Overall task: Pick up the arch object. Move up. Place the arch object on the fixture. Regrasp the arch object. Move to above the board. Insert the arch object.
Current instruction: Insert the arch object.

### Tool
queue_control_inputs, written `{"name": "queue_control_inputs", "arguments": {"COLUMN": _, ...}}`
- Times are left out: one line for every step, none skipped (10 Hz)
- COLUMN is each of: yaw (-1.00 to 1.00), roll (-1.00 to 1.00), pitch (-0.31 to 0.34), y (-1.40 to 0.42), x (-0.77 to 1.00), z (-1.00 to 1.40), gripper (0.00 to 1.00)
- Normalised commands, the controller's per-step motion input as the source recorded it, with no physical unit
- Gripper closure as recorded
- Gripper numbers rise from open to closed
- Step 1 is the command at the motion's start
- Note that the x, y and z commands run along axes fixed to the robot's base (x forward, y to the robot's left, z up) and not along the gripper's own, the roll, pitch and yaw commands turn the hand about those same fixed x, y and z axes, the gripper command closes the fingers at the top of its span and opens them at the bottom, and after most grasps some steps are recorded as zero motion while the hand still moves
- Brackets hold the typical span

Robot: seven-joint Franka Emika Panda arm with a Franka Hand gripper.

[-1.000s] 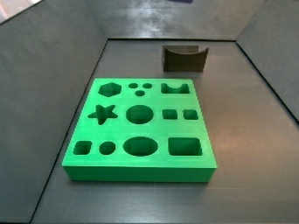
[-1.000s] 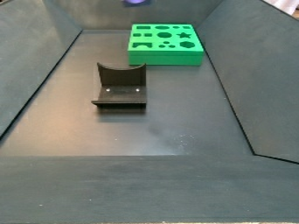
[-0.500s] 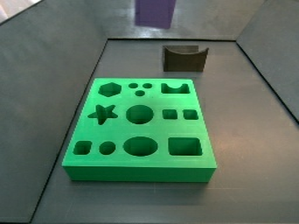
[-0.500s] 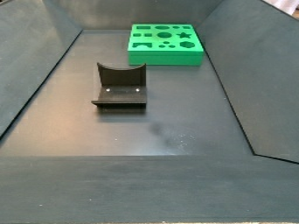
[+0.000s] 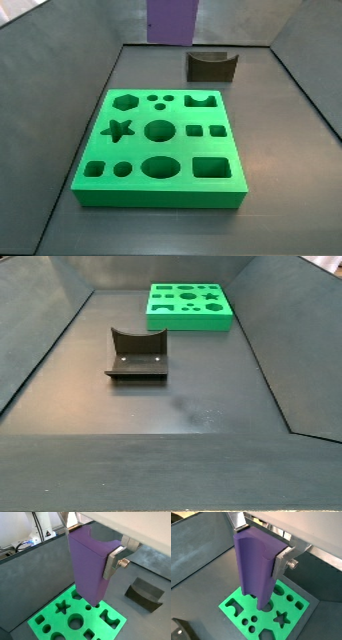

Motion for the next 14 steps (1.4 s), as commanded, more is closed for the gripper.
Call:
{"name": "queue_control_inputs", "arguments": {"yaw": 0.00, "roll": 0.00, "pitch": -0.006, "y": 0.00, "x": 0.00, "z": 0.00, "gripper": 1.00}}
{"name": "queue_control_inputs", "arguments": {"yaw": 0.00, "roll": 0.00, "pitch": -0.010, "y": 0.00, "x": 0.00, "z": 0.00, "gripper": 1.00}}
{"name": "queue_control_inputs", "arguments": {"yaw": 0.00, "roll": 0.00, "pitch": 0.013, "y": 0.00, "x": 0.00, "z": 0.00, "gripper": 1.00}}
{"name": "queue_control_inputs", "arguments": {"yaw": 0.00, "roll": 0.00, "pitch": -0.021, "y": 0.00, "x": 0.00, "z": 0.00, "gripper": 1.00}}
{"name": "queue_control_inputs", "arguments": {"yaw": 0.00, "roll": 0.00, "pitch": 0.004, "y": 0.00, "x": 0.00, "z": 0.00, "gripper": 1.00}}
{"name": "queue_control_inputs", "arguments": {"yaw": 0.00, "roll": 0.00, "pitch": 0.011, "y": 0.00, "x": 0.00, "z": 0.00, "gripper": 1.00}}
{"name": "queue_control_inputs", "arguments": {"yaw": 0.00, "roll": 0.00, "pitch": -0.009, "y": 0.00, "x": 0.00, "z": 0.00, "gripper": 1.00}}
{"name": "queue_control_inputs", "arguments": {"yaw": 0.00, "roll": 0.00, "pitch": -0.004, "y": 0.00, "x": 0.00, "z": 0.00, "gripper": 1.00}}
{"name": "queue_control_inputs", "arguments": {"yaw": 0.00, "roll": 0.00, "pitch": -0.006, "y": 0.00, "x": 0.00, "z": 0.00, "gripper": 1.00}}
{"name": "queue_control_inputs", "arguments": {"yaw": 0.00, "roll": 0.00, "pitch": 0.007, "y": 0.00, "x": 0.00, "z": 0.00, "gripper": 1.00}}
{"name": "queue_control_inputs", "arguments": {"yaw": 0.00, "roll": 0.00, "pitch": -0.007, "y": 0.00, "x": 0.00, "z": 0.00, "gripper": 1.00}}
{"name": "queue_control_inputs", "arguments": {"yaw": 0.00, "roll": 0.00, "pitch": -0.007, "y": 0.00, "x": 0.00, "z": 0.00, "gripper": 1.00}}
{"name": "queue_control_inputs", "arguments": {"yaw": 0.00, "roll": 0.03, "pitch": 0.000, "y": -0.01, "x": 0.00, "z": 0.00, "gripper": 1.00}}
{"name": "queue_control_inputs", "arguments": {"yaw": 0.00, "roll": 0.02, "pitch": 0.000, "y": 0.00, "x": 0.09, "z": -0.09, "gripper": 1.00}}
